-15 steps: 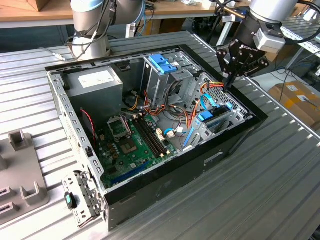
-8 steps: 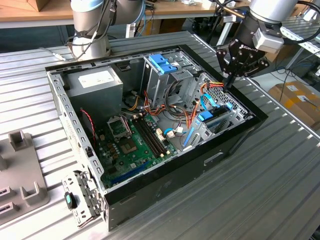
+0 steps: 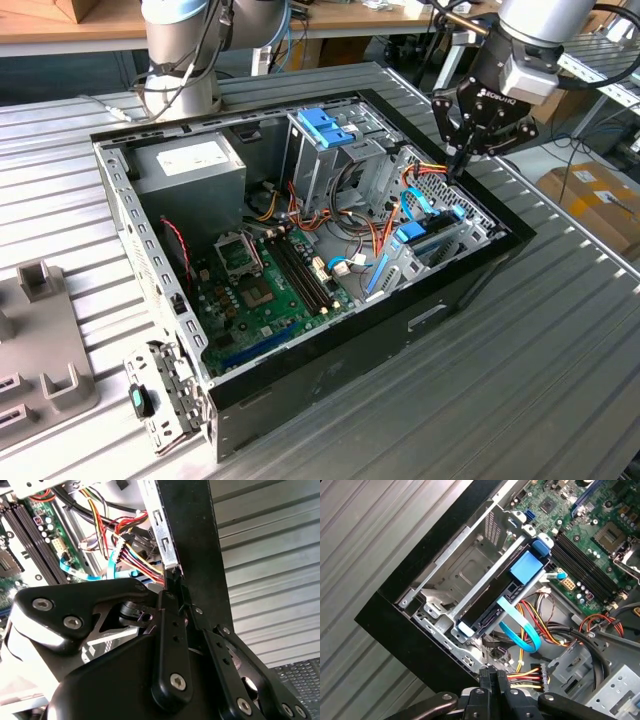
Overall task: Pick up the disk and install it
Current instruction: 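Insert the second disk wire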
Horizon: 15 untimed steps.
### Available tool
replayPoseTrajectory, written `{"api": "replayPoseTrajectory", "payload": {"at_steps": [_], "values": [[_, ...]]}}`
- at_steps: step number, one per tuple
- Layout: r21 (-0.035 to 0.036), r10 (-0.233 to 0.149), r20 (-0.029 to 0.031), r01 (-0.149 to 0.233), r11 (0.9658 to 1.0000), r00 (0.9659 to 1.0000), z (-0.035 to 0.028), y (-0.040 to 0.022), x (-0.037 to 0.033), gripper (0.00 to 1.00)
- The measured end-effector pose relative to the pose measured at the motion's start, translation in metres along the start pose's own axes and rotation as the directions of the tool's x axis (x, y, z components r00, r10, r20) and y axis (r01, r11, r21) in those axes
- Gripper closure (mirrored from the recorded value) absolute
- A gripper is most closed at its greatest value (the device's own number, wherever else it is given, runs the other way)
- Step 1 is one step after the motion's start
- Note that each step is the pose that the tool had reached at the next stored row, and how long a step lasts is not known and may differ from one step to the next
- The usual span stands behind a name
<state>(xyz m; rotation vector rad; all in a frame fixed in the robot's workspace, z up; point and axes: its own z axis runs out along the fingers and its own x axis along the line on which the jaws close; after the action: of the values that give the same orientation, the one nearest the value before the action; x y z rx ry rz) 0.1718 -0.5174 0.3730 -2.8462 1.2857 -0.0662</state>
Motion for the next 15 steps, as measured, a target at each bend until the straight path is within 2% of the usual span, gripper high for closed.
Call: {"api": "replayPoseTrajectory", "payload": {"at_steps": [5, 15], "values": [[-0.0007, 0.021, -0.0007, -0.021, 0.9998, 0.9998, 0.0, 0.0, 0.0, 0.84], [-0.0008, 0.023, -0.0008, -0.023, 0.9997, 0.9997, 0.0, 0.0, 0.0, 0.84]]}}
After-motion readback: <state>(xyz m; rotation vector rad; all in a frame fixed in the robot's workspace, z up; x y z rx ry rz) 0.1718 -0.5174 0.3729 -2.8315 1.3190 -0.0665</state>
